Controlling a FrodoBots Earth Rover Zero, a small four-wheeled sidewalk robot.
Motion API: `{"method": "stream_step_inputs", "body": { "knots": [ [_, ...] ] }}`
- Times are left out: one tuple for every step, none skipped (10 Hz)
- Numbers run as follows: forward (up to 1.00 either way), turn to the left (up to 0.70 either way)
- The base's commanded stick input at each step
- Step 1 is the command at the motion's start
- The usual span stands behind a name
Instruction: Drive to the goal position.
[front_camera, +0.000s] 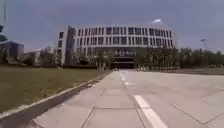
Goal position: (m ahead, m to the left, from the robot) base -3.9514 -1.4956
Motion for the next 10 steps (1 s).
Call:
{"method": "stream_step_inputs", "body": {
  "knots": [
    [0.7, -0.35],
    [0.7, -0.35],
    [0.7, -0.35],
    [0.7, -0.35],
    [0.7, -0.35],
    [0.7, -0.35],
    [0.7, -0.35],
    [0.7, -0.35],
    [0.7, -0.35],
    [0.7, -0.35]
  ]
}}
